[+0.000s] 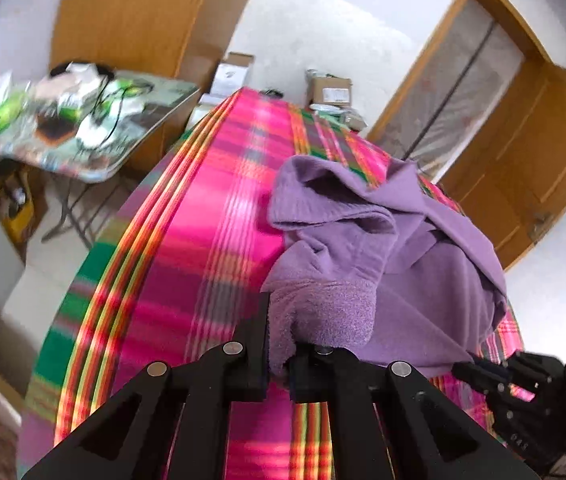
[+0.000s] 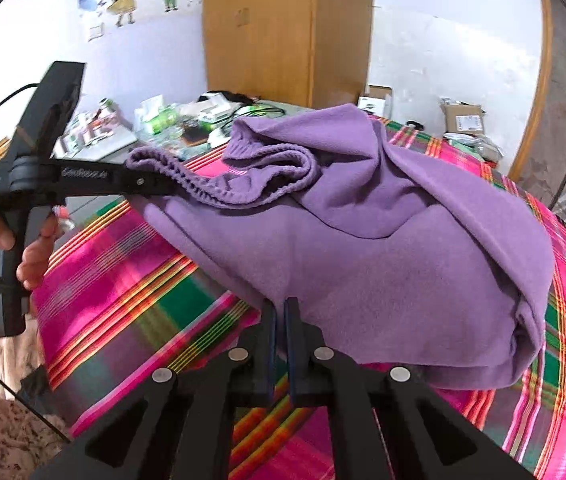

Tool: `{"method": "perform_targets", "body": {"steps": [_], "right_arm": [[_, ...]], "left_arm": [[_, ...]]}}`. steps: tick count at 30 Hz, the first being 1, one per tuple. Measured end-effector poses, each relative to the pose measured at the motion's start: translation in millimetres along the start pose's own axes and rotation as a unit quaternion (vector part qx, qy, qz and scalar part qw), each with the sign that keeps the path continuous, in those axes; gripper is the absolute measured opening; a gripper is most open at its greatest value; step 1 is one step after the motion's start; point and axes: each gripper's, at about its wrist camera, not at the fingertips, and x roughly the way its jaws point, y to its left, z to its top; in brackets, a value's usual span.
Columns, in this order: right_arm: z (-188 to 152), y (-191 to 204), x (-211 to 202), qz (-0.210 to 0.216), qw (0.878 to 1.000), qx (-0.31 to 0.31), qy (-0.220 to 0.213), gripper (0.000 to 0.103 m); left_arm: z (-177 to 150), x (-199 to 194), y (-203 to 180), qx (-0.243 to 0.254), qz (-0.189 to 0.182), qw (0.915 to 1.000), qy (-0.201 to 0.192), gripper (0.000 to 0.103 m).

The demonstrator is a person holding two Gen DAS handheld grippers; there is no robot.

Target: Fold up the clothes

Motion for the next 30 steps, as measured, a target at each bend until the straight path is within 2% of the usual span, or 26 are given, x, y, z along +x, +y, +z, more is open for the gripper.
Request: {"method": "perform_targets", "body": {"steps": [4,10,16,17,22,26,28,30], "right_arm": [[-4.3,13.3,-1.3,0.008,1.000,-0.002,0.000,0.004],[-5.6,15.8,0.5,0.001,1.000,0.009,-0.002,0.005],[-9.4,2.8,-12.1,0.007,0.999,0.037,-0.015,0.015],[-11.2,-0.8,-16.8,0.006,0.999,0.041,-0.020,0.017],[-22.6,-30.0,-42.1,-0.014,0.996,0.083,-0.043,0.021],[-36.6,-68.0,-67.7,-0.042,0.987,0.141,-0.068,0.021],[-43.7,-89.9,-78.7,-0.065,0.980,0.170,-0.078,0.027],[-49.9,-108.3,-82.7,-0.090,0.974,0.191,-0.077,0.029]], "left_arm": [[-11.2,-10.9,13.6,-0.015,0.014,0.9998,0.003,0.006],[-17.1,-22.7,11.7,0.010,0.033,0.9994,-0.003,0.006],[-16.8,-29.0,0.6,0.029,0.040,0.9988,0.001,0.007],[-17.8,-31.7,-0.5,0.032,0.043,0.9985,0.001,0.010],[-22.0,-51.0,-9.7,0.046,0.058,0.9972,-0.008,0.012],[-20.4,-70.4,-30.3,0.075,0.067,0.9938,-0.047,0.012],[-14.6,-78.2,-40.7,0.083,0.057,0.9927,-0.066,0.012],[-9.6,-76.2,-54.4,0.093,0.033,0.9926,-0.070,0.016]]}}
